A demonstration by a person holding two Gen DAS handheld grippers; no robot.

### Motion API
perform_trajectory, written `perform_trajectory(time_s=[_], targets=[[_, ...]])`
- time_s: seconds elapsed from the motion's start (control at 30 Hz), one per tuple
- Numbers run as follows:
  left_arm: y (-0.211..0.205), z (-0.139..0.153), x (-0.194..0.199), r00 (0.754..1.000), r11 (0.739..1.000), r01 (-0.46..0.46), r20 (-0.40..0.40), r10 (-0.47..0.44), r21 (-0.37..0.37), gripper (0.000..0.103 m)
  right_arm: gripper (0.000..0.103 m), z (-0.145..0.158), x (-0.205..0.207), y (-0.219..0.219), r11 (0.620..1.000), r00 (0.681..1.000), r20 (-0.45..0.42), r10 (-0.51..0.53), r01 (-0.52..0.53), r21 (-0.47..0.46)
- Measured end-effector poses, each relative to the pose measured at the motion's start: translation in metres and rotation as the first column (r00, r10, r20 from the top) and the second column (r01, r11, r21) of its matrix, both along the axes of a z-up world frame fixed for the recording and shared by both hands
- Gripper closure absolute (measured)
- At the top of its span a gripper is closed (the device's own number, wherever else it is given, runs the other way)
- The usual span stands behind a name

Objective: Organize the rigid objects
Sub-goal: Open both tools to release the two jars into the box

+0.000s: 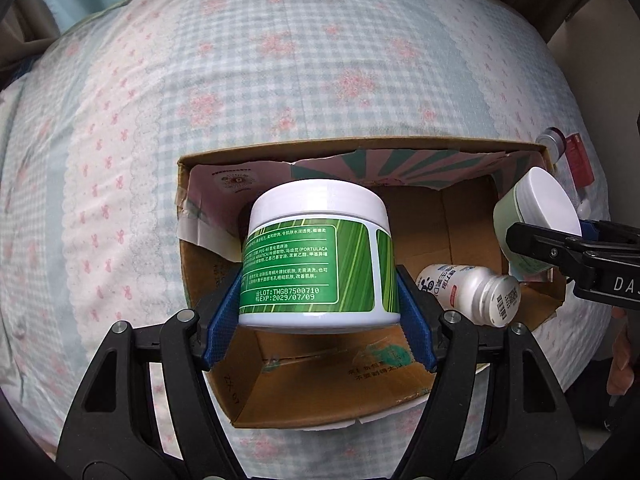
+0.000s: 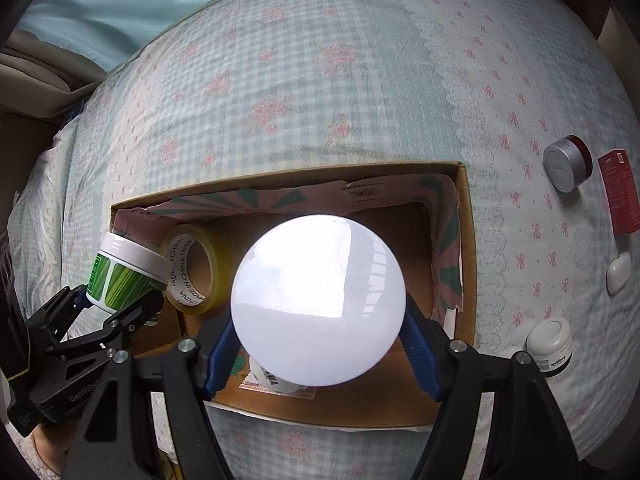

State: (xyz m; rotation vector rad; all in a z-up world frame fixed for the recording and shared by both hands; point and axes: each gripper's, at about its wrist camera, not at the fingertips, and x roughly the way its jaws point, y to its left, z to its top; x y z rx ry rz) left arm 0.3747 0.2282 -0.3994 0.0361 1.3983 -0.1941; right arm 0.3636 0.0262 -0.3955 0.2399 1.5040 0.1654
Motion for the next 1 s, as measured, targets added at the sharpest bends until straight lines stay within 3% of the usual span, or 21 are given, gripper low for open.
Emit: perform_trajectory(time_s=[0.37,0.4,0.43,0.47,0.63,1.0], targets=[[-0.011,-0.016,0.010,0.994,0.999,0.045,-0.106,-0.042,0.029,0.035,0.034,-0.021,0.010,-0.001,0.997,0.996,-0.069,-0.053,0.057,0.060],[-0.010,-0.015,0.008,0.994,0.999,0.042,-0.104,-0.039,0.030,0.032,0.032,-0.021,0.010,-0.003,0.995,0.995,-0.074,-0.069,0.075,0.072],[-0.009,-0.012,0.006,0.995,0.999,0.040,-0.090,-0.038,0.022,0.011,0.019,-0.020,0.009,-0.005,0.992,0.994,-0.069,-0.085,0.091,0.091],[-0.009,-0.007,0.004,0.996,0.999,0.037,-0.076,-0.036,0.012,0.000,0.000,-0.017,0.009,-0.006,0.989,0.993,-0.059,-0.097,0.103,0.108],[-0.010,0.000,-0.004,0.997,0.997,0.061,-0.057,-0.058,0.047,0.000,0.000,0.000,0.002,-0.013,0.988,0.992,0.021,-0.126,0.123,0.096],[0.002,0.041,-0.038,1.000,0.998,0.027,0.011,-0.027,0.051,0.000,0.000,0.040,-0.027,-0.017,0.986,0.986,0.088,-0.142,0.133,0.098]])
